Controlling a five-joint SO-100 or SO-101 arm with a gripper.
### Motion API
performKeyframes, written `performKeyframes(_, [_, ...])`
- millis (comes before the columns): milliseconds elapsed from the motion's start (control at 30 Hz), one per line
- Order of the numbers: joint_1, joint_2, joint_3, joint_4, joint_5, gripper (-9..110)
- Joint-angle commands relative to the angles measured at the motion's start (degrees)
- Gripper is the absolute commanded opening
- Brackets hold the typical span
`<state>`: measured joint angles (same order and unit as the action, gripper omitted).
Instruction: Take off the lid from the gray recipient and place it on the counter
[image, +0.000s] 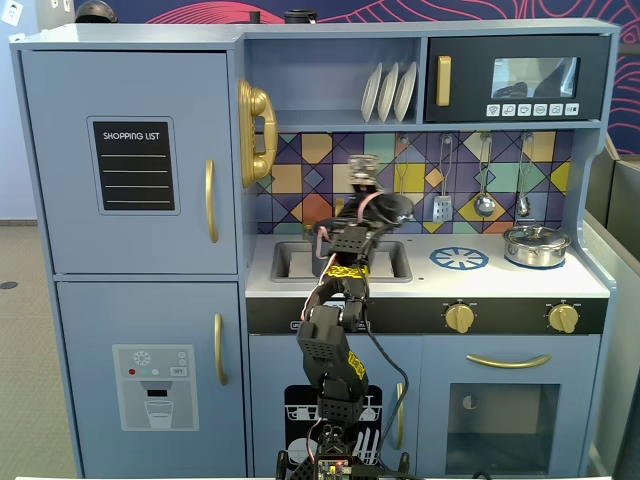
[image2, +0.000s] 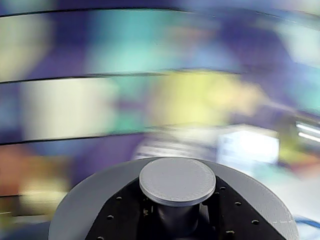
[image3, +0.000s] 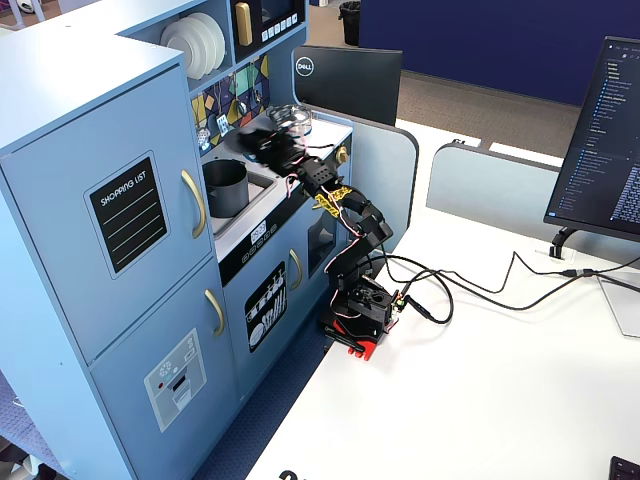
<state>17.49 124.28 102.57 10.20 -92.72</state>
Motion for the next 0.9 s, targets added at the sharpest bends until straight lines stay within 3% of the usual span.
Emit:
performKeyframes(0, [6.8,2.5,-3.4,0.4,2.5,0])
performKeyframes(400, [13.9,-7.1,9.0,-14.8,2.0,0])
performKeyframes(867, [15.5,-19.8,8.5,-22.9,1.4,0])
